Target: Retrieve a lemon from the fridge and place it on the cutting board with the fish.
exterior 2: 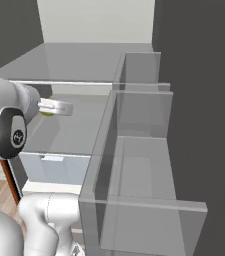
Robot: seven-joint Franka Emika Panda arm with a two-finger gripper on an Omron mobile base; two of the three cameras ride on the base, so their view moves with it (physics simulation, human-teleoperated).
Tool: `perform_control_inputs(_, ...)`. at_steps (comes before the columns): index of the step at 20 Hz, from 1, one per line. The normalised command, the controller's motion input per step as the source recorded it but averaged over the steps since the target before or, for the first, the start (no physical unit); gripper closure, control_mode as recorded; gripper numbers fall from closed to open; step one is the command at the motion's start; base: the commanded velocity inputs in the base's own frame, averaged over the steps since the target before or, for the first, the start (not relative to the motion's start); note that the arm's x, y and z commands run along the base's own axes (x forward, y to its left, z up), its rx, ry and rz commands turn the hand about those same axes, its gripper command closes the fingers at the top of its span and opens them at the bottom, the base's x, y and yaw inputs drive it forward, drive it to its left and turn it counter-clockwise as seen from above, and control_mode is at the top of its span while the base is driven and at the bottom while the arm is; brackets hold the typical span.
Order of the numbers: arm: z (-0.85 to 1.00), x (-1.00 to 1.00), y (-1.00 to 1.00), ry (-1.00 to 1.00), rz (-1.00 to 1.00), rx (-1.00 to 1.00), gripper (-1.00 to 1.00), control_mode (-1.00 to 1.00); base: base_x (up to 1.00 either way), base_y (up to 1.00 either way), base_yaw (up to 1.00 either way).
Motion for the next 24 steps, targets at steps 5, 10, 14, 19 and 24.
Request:
perform_control_inputs(5,-0.32,-0.56,0.04,0.25,0.09,-0.01,1.0,-1.0,0.0,0.0,0.0)
perform_control_inputs(10,-0.27,-0.02,0.0,0.22,0.02,0.0,1.0,-1.0,0.0,0.0,0.0)
perform_control_inputs(14,-0.04,0.0,0.0,0.02,0.01,0.0,1.0,-1.0,0.0,0.0,0.0)
perform_control_inputs(19,-0.09,0.0,0.04,0.03,0.0,0.0,1.0,-1.0,0.0,0.0,0.0)
perform_control_inputs(24,-0.02,-0.1,0.0,0.03,0.01,0.0,1.0,1.0,-0.16,0.03,0.0)
